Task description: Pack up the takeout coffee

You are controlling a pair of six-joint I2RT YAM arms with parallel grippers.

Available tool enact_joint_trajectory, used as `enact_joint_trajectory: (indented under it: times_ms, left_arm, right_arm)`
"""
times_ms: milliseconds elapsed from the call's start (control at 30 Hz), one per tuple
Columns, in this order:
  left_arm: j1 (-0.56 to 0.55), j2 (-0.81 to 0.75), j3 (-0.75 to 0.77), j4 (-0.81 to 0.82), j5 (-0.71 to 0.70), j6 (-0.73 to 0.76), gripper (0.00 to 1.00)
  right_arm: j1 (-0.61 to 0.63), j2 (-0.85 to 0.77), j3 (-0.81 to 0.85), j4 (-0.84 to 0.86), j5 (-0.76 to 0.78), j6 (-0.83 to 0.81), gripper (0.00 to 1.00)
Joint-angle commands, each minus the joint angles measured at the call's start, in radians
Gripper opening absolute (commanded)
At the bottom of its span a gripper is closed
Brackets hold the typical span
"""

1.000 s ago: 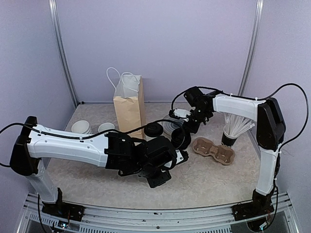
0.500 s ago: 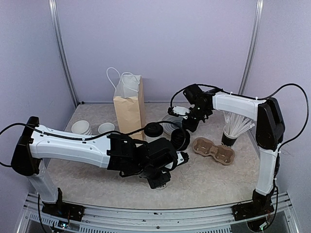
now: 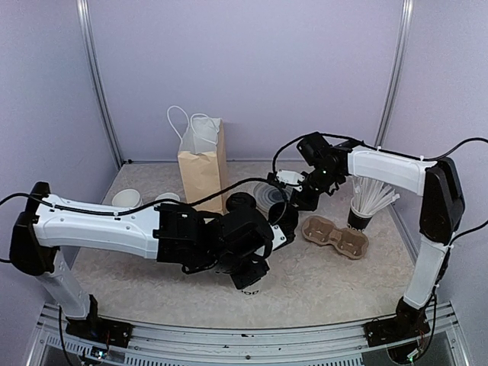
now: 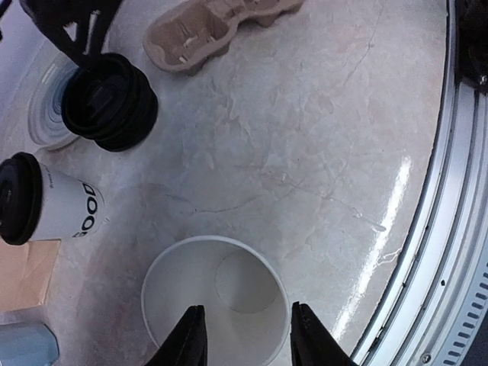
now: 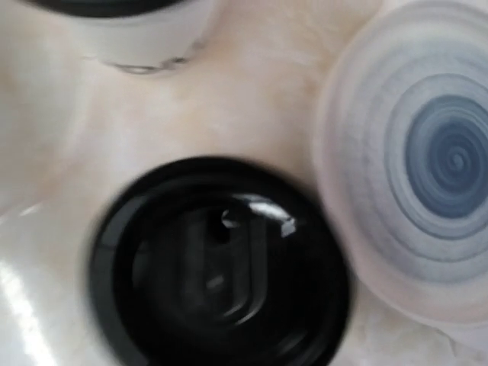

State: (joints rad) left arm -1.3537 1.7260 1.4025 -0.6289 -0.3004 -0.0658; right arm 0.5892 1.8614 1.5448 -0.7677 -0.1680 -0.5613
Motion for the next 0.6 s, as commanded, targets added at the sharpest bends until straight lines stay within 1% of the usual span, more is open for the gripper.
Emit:
enact_joint_trajectory:
  times_ms: [0, 33, 100, 233, 300, 433, 567]
  left_arm:
    - [0.036, -0.146, -0.034, 0.122, -0.043, -0.045, 0.43]
    - [0.051, -0.175, -0.051, 0.146, -0.039, -0.056, 0.45]
    - [0.079, -0.208, -0.07, 0.174, -0.04, -0.083, 0.47]
    - [0.111, -0.241, -0.09, 0.199, -0.119, -0.142, 0.51]
    - [0.124, -0.252, -0.096, 0.198, -0.149, -0.168, 0.51]
    - [0.149, -0.277, -0.131, 0.217, -0.137, -0.19, 0.51]
    - [0.16, -0.304, -0.163, 0.242, -0.121, -0.195, 0.52]
  right_arm:
    - [0.03, -0.098, -0.068, 0.016, -0.1, -0.124, 0.3]
    - [0.043, -0.103, -0.083, 0.015, -0.102, -0.141, 0.32]
    - [0.075, -0.108, -0.118, 0.034, -0.07, -0.168, 0.33]
    - [0.122, -0.087, -0.156, 0.067, 0.02, -0.199, 0.34]
    - [0.134, -0.07, -0.159, 0.077, 0.057, -0.202, 0.34]
    - [0.139, -0.05, -0.159, 0.1, 0.096, -0.208, 0.34]
    - [0.139, -0.033, -0.146, 0.095, 0.103, -0.212, 0.34]
